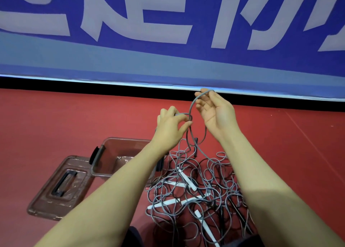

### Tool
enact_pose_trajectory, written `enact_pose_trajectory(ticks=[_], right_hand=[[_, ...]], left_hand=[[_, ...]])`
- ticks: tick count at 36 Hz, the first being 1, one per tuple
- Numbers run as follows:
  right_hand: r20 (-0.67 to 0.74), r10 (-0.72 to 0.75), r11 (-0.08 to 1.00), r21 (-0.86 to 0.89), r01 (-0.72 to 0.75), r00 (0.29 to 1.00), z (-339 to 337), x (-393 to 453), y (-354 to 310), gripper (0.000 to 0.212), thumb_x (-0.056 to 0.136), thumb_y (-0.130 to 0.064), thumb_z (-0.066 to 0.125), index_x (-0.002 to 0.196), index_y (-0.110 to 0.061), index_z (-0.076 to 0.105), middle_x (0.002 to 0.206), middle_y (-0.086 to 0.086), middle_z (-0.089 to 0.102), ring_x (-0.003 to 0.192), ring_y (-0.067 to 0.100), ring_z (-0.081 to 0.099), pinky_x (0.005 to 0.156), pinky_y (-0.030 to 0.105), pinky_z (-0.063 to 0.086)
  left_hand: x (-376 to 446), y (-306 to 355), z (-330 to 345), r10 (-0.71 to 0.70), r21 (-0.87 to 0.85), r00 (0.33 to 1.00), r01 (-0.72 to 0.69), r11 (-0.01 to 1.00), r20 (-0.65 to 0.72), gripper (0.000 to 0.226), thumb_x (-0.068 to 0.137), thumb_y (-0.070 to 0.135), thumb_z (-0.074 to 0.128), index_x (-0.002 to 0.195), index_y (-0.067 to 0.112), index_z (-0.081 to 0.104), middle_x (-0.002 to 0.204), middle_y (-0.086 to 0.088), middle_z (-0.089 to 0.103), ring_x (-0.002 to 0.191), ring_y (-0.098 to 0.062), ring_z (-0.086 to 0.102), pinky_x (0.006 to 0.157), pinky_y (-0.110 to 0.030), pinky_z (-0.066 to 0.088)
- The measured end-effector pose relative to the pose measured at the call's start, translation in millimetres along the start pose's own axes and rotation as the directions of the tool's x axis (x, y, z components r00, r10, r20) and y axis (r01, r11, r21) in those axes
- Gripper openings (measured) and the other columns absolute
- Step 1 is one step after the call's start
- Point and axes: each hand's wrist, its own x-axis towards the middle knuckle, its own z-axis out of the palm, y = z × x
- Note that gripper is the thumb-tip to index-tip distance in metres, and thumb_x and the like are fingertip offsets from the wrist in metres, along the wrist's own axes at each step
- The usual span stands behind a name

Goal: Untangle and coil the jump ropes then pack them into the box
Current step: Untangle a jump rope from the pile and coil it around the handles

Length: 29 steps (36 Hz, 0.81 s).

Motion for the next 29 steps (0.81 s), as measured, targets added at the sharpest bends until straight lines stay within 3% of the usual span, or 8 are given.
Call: enact_pose_trajectory(ticks=[3, 7, 10, 13, 18, 21, 25, 29], right_hand=[[-0.034, 0.036, 0.943, -0.329, -0.045, 0.999, -12.3, 2.1, 10.6, 0.018, 0.098, -0.006, 0.043, 0.099, -0.002, 0.060, 0.085, 0.009, 0.066, 0.060, 0.013, 0.059, 0.052, 0.020, 0.047], [0.053, 0.214, 0.421, -0.906, -0.044, 0.975, -35.5, -1.4, 31.9, 0.018, 0.088, 0.000, 0.054, 0.097, -0.012, 0.063, 0.085, 0.011, 0.063, 0.066, 0.017, 0.052, 0.059, 0.027, 0.044], [0.097, 0.329, 0.173, -0.984, 0.040, 0.939, -46.7, -5.1, 41.7, 0.013, 0.087, -0.008, 0.059, 0.086, -0.018, 0.066, 0.087, 0.010, 0.069, 0.077, 0.020, 0.059, 0.081, 0.036, 0.049], [0.122, 0.252, 0.050, -0.992, 0.113, 0.960, -53.2, -3.9, 41.6, 0.018, 0.092, -0.017, 0.056, 0.077, -0.014, 0.066, 0.081, 0.009, 0.070, 0.076, 0.027, 0.062, 0.077, 0.035, 0.049], [0.106, 0.137, 0.389, -0.920, 0.045, 0.985, -37.4, -6.1, 35.8, 0.027, 0.096, -0.005, 0.045, 0.076, -0.013, 0.060, 0.065, 0.002, 0.061, 0.050, 0.002, 0.054, 0.050, 0.015, 0.043], [0.101, 0.006, 0.582, -0.809, 0.079, 0.995, -27.9, -1.9, 29.3, 0.025, 0.098, -0.003, 0.041, 0.082, -0.008, 0.060, 0.068, 0.005, 0.061, 0.057, 0.012, 0.056, 0.050, 0.015, 0.043], [0.024, -0.061, 0.858, -0.509, 0.065, 0.998, -12.1, -0.6, 18.7, 0.028, 0.100, -0.006, 0.039, 0.081, -0.008, 0.059, 0.068, 0.008, 0.059, 0.060, 0.013, 0.059, 0.051, 0.018, 0.043], [0.032, -0.061, 0.958, -0.277, 0.068, 0.998, -1.4, -1.8, 9.6, 0.026, 0.101, -0.006, 0.038, 0.085, -0.004, 0.058, 0.066, 0.006, 0.059, 0.060, 0.014, 0.059, 0.050, 0.019, 0.042]], left_hand=[[3.2, -0.9, -3.4, -0.007, 0.025, 0.998, 0.009, 1.000, -0.061, 0.019, 0.092, 0.034, 0.059, 0.096, 0.019, 0.071, 0.089, 0.003, 0.039, 0.090, -0.019, 0.032, 0.072, -0.028, 0.020], [11.2, 3.0, -11.8, 0.015, 0.020, 0.989, -0.013, 1.000, -0.145, 0.017, 0.090, 0.029, 0.062, 0.093, 0.015, 0.072, 0.088, 0.003, 0.040, 0.088, -0.018, 0.030, 0.071, -0.028, 0.018], [17.0, 5.4, -19.5, 0.028, 0.014, 0.978, -0.026, 1.000, -0.208, 0.016, 0.088, 0.027, 0.064, 0.089, 0.013, 0.072, 0.086, 0.003, 0.040, 0.087, -0.018, 0.031, 0.070, -0.027, 0.016], [20.9, 8.4, -26.5, 0.015, 0.014, 0.977, -0.012, 1.000, -0.215, 0.016, 0.089, 0.027, 0.064, 0.091, 0.015, 0.073, 0.086, 0.003, 0.040, 0.087, -0.018, 0.031, 0.070, -0.027, 0.017], [18.1, 9.8, -29.3, -0.052, -0.028, 0.992, 0.049, 0.998, -0.119, 0.022, 0.095, 0.025, 0.051, 0.106, 0.023, 0.070, 0.087, 0.005, 0.038, 0.089, -0.017, 0.031, 0.073, -0.025, 0.019], [11.1, 5.3, -24.6, -0.073, 0.029, 0.997, 0.072, 0.997, 0.013, 0.029, 0.091, 0.020, 0.050, 0.115, 0.024, 0.066, 0.092, 0.003, 0.036, 0.092, -0.017, 0.030, 0.073, -0.025, 0.019], [1.5, 3.6, -14.2, -0.092, 0.089, 0.970, 0.073, 0.993, 0.227, 0.049, 0.078, 0.040, 0.042, 0.122, 0.027, 0.060, 0.098, 0.002, 0.033, 0.098, -0.019, 0.029, 0.075, -0.026, 0.019], [-4.5, -1.2, -3.1, -0.071, 0.113, 0.954, 0.040, 0.993, 0.292, 0.030, 0.091, 0.044, 0.055, 0.116, 0.029, 0.063, 0.097, 0.002, 0.032, 0.103, -0.022, 0.031, 0.083, -0.027, 0.023]])
